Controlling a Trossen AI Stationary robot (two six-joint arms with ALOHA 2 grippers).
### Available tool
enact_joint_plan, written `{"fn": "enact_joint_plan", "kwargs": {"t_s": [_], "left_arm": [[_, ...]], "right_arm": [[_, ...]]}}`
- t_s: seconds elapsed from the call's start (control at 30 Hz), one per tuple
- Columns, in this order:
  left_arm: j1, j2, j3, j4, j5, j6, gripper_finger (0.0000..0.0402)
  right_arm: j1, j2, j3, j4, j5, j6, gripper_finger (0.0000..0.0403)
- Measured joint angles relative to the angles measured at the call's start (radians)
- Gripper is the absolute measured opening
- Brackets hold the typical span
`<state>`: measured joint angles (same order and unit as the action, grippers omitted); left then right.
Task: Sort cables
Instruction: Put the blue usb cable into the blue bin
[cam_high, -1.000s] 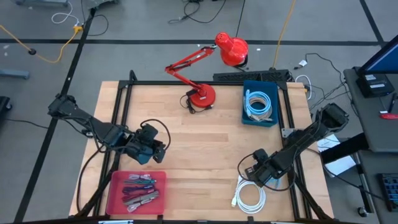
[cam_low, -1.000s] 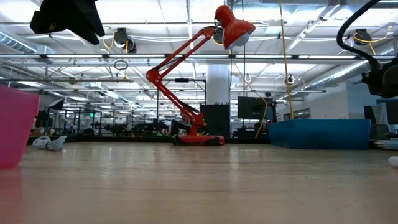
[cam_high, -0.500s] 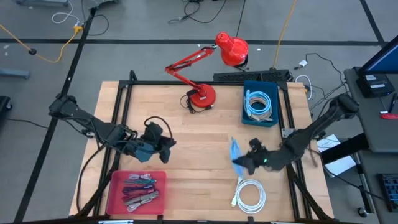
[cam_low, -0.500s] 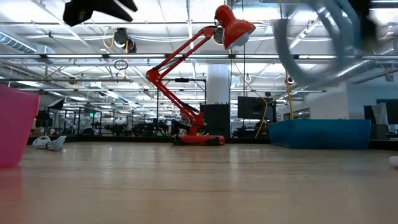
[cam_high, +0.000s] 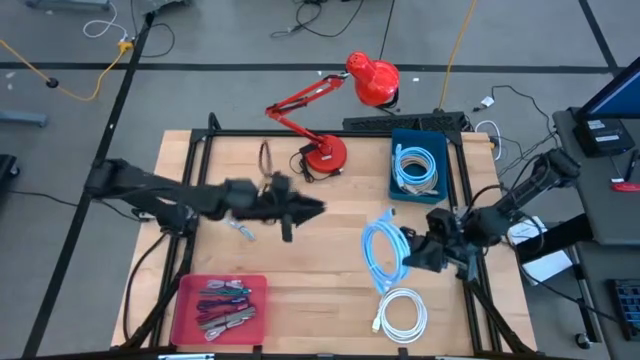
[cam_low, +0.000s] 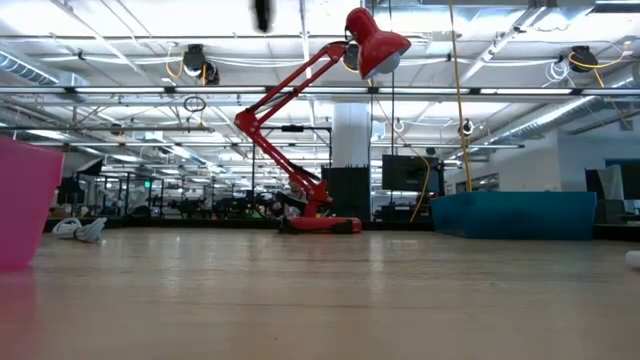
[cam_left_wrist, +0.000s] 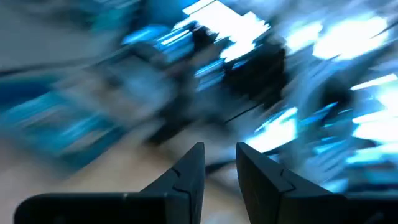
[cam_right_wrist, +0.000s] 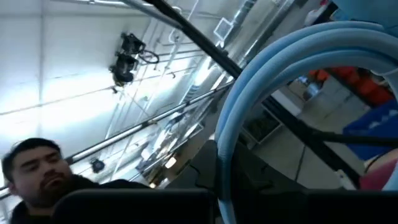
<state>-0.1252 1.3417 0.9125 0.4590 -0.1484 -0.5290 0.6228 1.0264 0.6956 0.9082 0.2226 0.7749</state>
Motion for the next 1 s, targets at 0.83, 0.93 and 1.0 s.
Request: {"fn": "enact_joint_plan", "kwargs": {"t_s": [0.83, 0.93, 1.0], "left_arm": [[0.078, 0.685, 0.693, 0.676, 0.892, -0.348, 0.0092], [0.086, 0.684, 0.695, 0.631, 0.913, -0.371, 0.0093], [0.091, 0.685, 0.695, 0.615, 0.923, -0.398, 0.0093]], "right_arm": [[-0.014, 0.195, 0.169, 0.279, -0.196, -0.038, 0.0007], [-0.014, 0.195, 0.169, 0.286, -0.176, -0.045, 0.0007], [-0.015, 0.194, 0.169, 0.293, -0.171, -0.053, 0.0007]]}}
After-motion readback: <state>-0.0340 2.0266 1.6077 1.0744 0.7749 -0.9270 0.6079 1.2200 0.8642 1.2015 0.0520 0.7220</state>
